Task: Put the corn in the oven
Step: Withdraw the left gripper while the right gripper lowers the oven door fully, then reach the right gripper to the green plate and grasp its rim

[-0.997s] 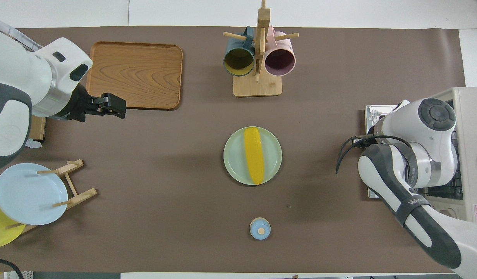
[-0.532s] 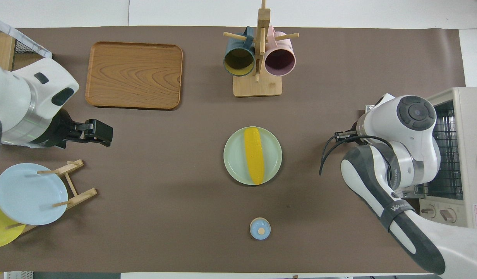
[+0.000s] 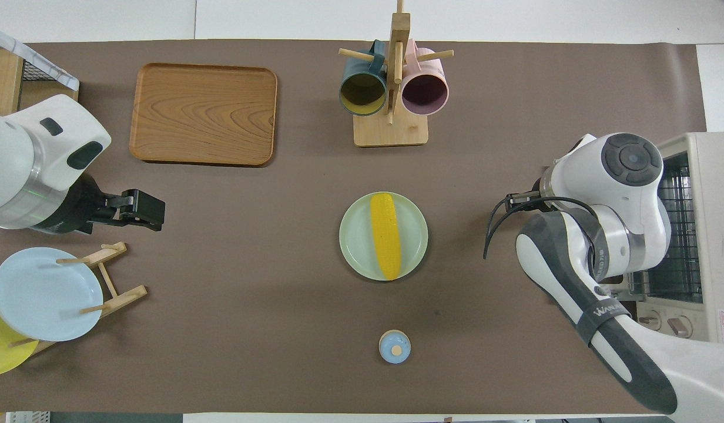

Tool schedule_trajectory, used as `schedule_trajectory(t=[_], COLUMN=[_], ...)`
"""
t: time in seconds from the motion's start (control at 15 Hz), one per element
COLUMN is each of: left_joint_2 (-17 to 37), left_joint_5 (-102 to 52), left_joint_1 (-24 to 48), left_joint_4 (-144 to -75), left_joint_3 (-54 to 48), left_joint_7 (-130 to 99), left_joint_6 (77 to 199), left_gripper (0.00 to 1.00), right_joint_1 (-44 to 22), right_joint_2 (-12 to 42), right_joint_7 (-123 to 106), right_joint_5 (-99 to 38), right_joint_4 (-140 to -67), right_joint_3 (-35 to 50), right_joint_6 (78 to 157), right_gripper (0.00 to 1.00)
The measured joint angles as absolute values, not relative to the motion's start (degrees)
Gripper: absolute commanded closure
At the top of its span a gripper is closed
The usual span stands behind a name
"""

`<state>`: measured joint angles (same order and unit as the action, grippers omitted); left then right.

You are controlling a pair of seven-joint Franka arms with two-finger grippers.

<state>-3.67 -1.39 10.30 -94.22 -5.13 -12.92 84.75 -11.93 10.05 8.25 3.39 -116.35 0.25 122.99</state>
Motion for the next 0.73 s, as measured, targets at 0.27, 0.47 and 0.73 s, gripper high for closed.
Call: schedule_trajectory(t=[0.27,0.47,0.73], left_joint_2=[-3.51,-3.28,-3.03], left_joint_5=[-1.49,-1.50,-1.50], left_joint_1=[10.30,10.30,10.29], left_joint_4=[-93.16,-93.16,-93.16], left_joint_3=[-5.13,-5.14,-5.14], left_joint_7=[-12.60,-12.54,-12.52], left_joint_6=[84.73,84.72,84.22], left_gripper=[0.00,0.00,0.00], right_joint_1=[-20.53,-26.94,-34.20], right_joint_2=[11.31,15.11,21.04], right_joint_7=[19.65,30.90,43.36], right_joint_5=[3.89,3.64,3.54], right_joint_4=[-111.97,-101.86,-95.97], right_joint_3=[0.30,0.39,0.47], right_joint_6=[117.73,110.42,111.03], right_gripper=[0.00,0.00,0.00])
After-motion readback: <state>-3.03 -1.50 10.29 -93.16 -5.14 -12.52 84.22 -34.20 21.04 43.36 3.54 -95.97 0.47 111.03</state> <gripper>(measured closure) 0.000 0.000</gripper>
